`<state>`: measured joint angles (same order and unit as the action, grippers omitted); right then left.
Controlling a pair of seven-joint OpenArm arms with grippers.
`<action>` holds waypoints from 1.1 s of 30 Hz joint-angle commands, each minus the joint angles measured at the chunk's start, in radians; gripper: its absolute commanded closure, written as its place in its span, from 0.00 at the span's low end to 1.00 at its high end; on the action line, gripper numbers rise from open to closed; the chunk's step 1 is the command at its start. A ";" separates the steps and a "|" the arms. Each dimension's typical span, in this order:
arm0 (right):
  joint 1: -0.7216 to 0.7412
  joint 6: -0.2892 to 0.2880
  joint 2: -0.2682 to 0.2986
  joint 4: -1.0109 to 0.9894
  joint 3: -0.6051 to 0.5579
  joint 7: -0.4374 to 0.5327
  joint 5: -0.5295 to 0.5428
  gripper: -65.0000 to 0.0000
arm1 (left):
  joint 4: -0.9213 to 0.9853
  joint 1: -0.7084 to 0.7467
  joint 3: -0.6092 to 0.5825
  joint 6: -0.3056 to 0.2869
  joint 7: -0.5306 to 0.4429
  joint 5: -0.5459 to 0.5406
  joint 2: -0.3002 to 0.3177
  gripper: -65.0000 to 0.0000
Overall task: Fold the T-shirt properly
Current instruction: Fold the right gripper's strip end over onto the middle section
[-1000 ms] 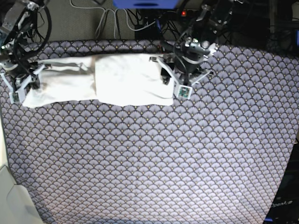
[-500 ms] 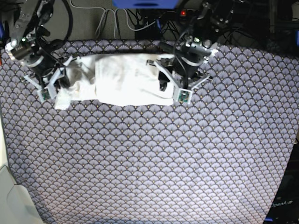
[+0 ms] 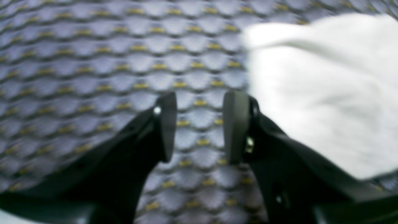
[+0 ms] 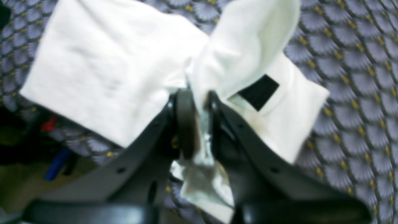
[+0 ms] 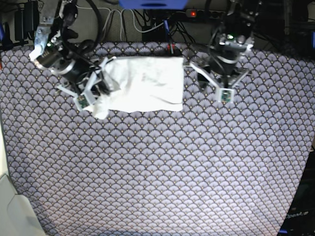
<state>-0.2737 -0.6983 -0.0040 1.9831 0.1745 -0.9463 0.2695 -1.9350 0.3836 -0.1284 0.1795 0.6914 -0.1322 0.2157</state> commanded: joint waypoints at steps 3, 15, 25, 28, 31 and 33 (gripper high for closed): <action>0.011 0.000 -0.003 0.014 -0.079 0.026 0.029 1.00 | -0.030 0.010 0.078 -0.004 -0.020 0.004 0.001 0.62; 0.087 0.000 -0.004 -0.051 -0.329 0.026 0.029 1.00 | -0.025 0.058 0.137 -0.005 -0.022 0.004 0.014 0.62; 0.152 0.000 -0.040 -0.183 -0.362 0.026 0.029 1.00 | -0.028 0.079 0.212 -0.005 -0.022 0.004 0.026 0.62; 0.172 0.000 -0.063 -0.209 -0.362 0.026 0.029 1.00 | -0.027 0.079 0.229 -0.005 -0.022 0.003 0.026 0.62; 0.178 0.000 -0.067 -0.219 -0.362 0.026 0.029 1.00 | -0.027 0.081 0.235 -0.007 -0.022 0.003 0.026 0.62; 0.176 0.000 -0.084 -0.219 -0.366 0.026 0.029 1.00 | -0.027 0.081 0.235 -0.007 -0.022 0.003 0.026 0.62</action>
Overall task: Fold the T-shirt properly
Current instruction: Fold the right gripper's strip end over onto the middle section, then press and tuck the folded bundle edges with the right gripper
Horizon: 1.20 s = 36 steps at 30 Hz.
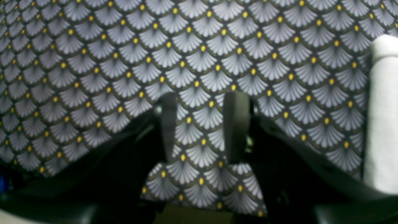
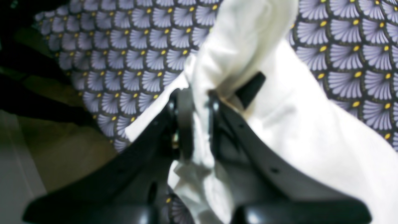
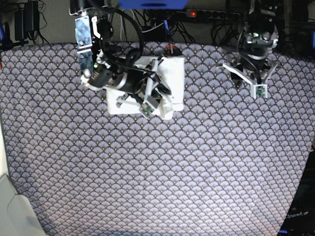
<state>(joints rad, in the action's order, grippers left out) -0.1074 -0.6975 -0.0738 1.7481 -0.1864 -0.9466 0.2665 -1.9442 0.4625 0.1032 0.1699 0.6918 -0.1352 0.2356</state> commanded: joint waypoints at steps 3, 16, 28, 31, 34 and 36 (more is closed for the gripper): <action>0.010 -0.001 -0.021 0.014 -0.006 0.027 0.032 1.00 | -0.017 0.002 0.003 0.003 -0.022 0.006 0.006 0.62; 0.008 -0.001 0.001 0.020 -0.129 0.028 0.032 0.55 | -0.016 0.003 0.003 0.003 -0.022 0.007 0.008 0.62; 0.005 -0.001 0.122 0.149 -0.167 0.205 0.032 0.55 | -0.016 0.040 0.030 0.003 -0.022 0.013 0.009 0.62; 0.002 -0.001 0.156 0.146 -0.167 0.225 0.032 0.55 | -0.016 0.041 0.063 0.003 -0.022 0.009 0.009 0.62; -0.001 -0.001 0.177 0.140 -0.167 0.231 0.032 0.56 | -0.016 0.048 0.102 0.003 -0.022 0.007 0.009 0.62; -0.001 -0.001 0.179 0.120 -0.167 0.232 0.032 0.61 | -0.016 0.048 0.122 0.003 -0.022 0.007 0.009 0.62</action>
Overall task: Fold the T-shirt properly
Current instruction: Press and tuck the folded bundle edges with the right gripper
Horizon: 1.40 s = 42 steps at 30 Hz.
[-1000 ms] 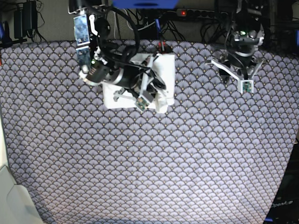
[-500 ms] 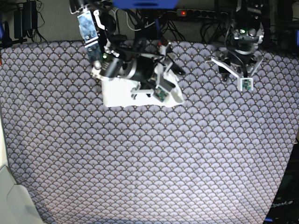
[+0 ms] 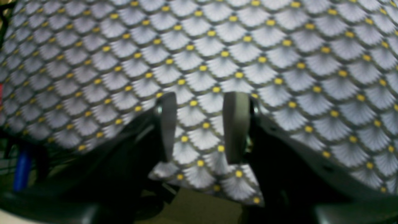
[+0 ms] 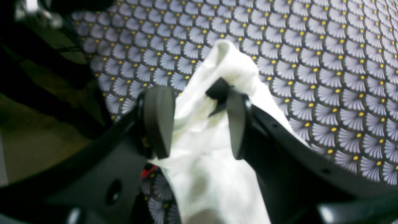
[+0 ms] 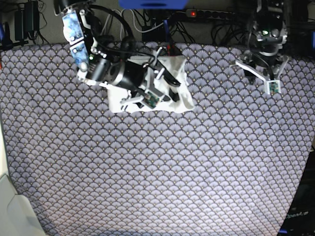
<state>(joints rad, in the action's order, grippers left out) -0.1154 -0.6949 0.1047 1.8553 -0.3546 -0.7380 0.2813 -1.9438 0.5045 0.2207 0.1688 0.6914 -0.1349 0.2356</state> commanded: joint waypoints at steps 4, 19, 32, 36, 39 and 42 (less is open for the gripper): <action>0.018 -0.003 0.014 -0.049 0.006 0.038 0.017 0.77 | -0.016 0.010 0.012 0.004 -0.022 0.007 0.009 0.62; 0.032 -0.003 -0.035 -0.222 0.033 0.156 0.016 0.91 | -0.016 0.033 0.013 0.004 -0.020 0.014 0.028 0.62; 0.147 -0.003 -0.079 -0.417 -0.064 0.159 0.017 0.91 | -0.018 0.059 0.013 0.004 -0.020 0.008 0.028 0.62; 0.147 -0.003 -0.102 -0.420 -0.067 0.159 0.017 0.91 | -0.018 0.059 0.013 0.004 -0.020 0.007 0.028 0.62; 0.148 -0.003 -0.099 -0.421 -0.067 0.159 0.016 0.91 | -0.021 0.059 0.013 0.004 -0.020 0.007 0.026 0.62; 0.159 -0.003 -0.070 -0.394 -0.064 0.159 0.016 0.91 | -0.027 0.059 0.010 0.004 -0.022 0.007 0.023 0.62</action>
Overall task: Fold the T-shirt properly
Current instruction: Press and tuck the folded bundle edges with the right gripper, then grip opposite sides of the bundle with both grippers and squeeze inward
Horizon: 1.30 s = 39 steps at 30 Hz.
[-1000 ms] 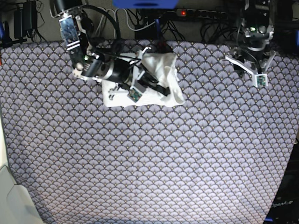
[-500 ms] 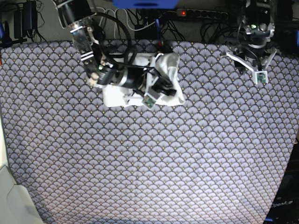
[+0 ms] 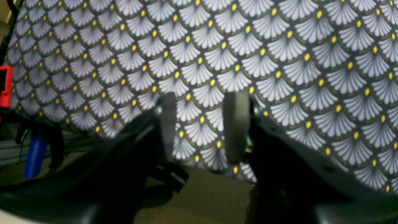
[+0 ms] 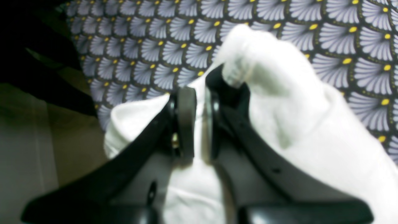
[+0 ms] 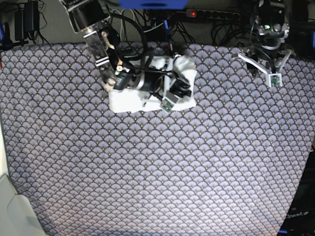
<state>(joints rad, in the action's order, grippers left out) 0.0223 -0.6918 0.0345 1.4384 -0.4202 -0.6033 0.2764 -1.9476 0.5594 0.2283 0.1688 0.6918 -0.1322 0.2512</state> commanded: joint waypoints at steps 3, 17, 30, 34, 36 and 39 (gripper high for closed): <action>0.015 -0.006 0.035 0.106 0.008 0.023 0.021 0.91 | -0.049 0.003 -0.004 0.004 -0.028 0.001 0.006 0.62; -0.072 -0.006 0.157 0.293 0.231 0.019 0.021 0.91 | -0.078 -0.060 -0.036 0.004 -0.030 -0.439 0.063 0.83; -0.178 -0.006 0.238 0.384 0.364 0.021 0.022 0.91 | -0.078 -0.187 -0.215 0.004 -0.024 -0.722 0.109 1.00; -0.209 -0.006 0.236 0.405 0.364 0.021 0.022 0.91 | -0.071 -0.207 -0.278 0.004 -0.024 -0.703 0.109 1.00; -0.226 -0.006 0.235 0.414 0.364 0.021 0.022 0.91 | -0.068 -0.210 -0.301 0.005 -0.025 -0.673 0.102 1.00; -0.244 -0.006 0.233 0.448 0.364 0.021 0.022 0.91 | -0.059 -0.224 -0.332 0.005 -0.024 -0.599 0.096 1.00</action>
<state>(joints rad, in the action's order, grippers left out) -0.2329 -0.6949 0.2634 1.8656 -0.0616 -0.6151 0.2783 -1.9907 0.3443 -0.1074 0.1829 0.6849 -0.7177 0.3435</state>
